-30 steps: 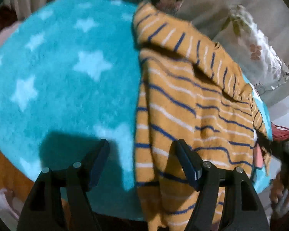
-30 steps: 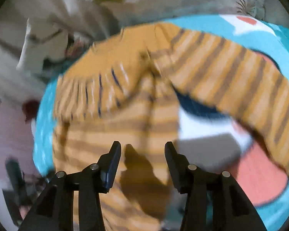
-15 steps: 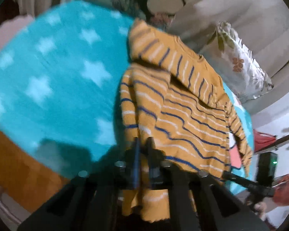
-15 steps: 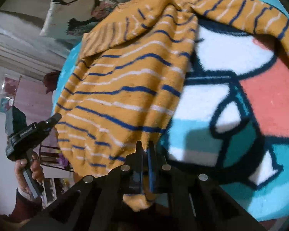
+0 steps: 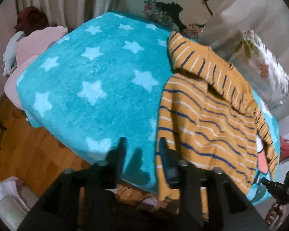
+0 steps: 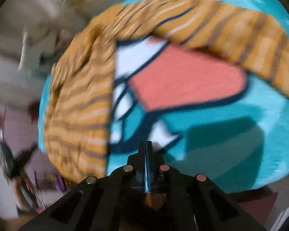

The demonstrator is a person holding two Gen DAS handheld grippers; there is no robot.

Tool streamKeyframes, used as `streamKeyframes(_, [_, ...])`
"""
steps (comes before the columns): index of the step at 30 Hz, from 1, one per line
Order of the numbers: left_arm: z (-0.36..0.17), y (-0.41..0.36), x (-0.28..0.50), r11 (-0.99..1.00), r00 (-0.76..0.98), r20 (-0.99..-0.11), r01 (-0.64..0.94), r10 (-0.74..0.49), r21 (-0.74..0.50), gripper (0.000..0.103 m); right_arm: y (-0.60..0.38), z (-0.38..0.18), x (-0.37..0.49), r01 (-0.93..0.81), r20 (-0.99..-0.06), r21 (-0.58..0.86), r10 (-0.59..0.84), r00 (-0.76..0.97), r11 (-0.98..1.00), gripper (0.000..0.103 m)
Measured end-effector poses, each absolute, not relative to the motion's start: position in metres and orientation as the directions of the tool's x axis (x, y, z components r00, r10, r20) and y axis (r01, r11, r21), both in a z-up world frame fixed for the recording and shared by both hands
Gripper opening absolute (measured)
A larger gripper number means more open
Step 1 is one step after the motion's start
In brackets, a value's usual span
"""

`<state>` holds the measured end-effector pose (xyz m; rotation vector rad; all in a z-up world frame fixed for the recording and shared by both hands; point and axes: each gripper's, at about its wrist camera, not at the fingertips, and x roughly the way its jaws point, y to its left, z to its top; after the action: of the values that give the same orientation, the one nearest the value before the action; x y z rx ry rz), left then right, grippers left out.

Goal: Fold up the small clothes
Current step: 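Grasp the other sleeve cuff with the right tool and lift it, then fold the held sleeve across the sweater body with the right tool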

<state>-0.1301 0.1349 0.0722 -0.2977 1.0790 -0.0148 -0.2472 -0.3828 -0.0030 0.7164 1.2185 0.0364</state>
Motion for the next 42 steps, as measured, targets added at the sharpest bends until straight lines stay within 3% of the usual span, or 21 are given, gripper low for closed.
streamKeyframes(2, [0.076, 0.131, -0.13, 0.958, 0.483, -0.86, -0.127, -0.166, -0.256, 0.041, -0.409, -0.005, -0.252, 0.418, -0.821, 0.552, 0.384, 0.423, 0.721, 0.003])
streamKeyframes(4, [0.082, 0.123, -0.129, 0.956, 0.492, -0.852, -0.12, -0.176, -0.267, 0.046, -0.432, -0.008, -0.258, 0.481, -0.804, 0.577, 0.358, 0.474, 0.66, 0.011])
streamKeyframes(6, [0.086, 0.112, -0.127, 0.955, 0.494, -0.847, -0.101, -0.196, -0.279, 0.049, -0.447, -0.007, -0.263, 0.522, -0.788, 0.598, 0.327, 0.521, 0.608, 0.046])
streamKeyframes(8, [0.09, 0.1, -0.124, 0.956, 0.492, -0.844, -0.071, -0.215, -0.285, 0.05, -0.462, -0.009, -0.266, 0.555, -0.762, 0.631, 0.297, 0.576, 0.542, 0.053])
streamKeyframes(18, [0.094, 0.059, -0.116, 0.959, 0.476, -0.84, 0.022, -0.26, -0.284, 0.05, -0.534, -0.022, -0.263, 0.614, -0.659, 0.749, 0.181, 0.73, 0.247, 0.05])
streamKeyframes(21, [0.093, 0.06, -0.113, 0.954, 0.478, -0.835, 0.021, -0.272, -0.299, 0.05, -0.545, -0.015, -0.253, 0.645, -0.691, 0.714, 0.124, 0.712, 0.272, 0.006])
streamKeyframes(29, [0.092, 0.089, -0.103, 0.944, 0.502, -0.816, 0.004, -0.287, -0.33, 0.05, -0.52, 0.071, -0.204, 0.596, -0.728, 0.539, -0.028, 0.685, 0.595, 0.006])
streamKeyframes(35, [0.088, 0.124, -0.089, 0.938, 0.505, -0.81, 0.0, -0.299, -0.347, 0.05, -0.453, 0.12, -0.145, 0.481, -0.699, 0.5, 0.007, 0.715, 0.72, 0.006])
streamKeyframes(42, [0.084, 0.172, -0.072, 0.934, 0.503, -0.807, 0.001, -0.31, -0.358, 0.05, -0.282, 0.14, -0.029, 0.192, -0.698, 0.417, 0.178, 0.693, 0.888, 0.006])
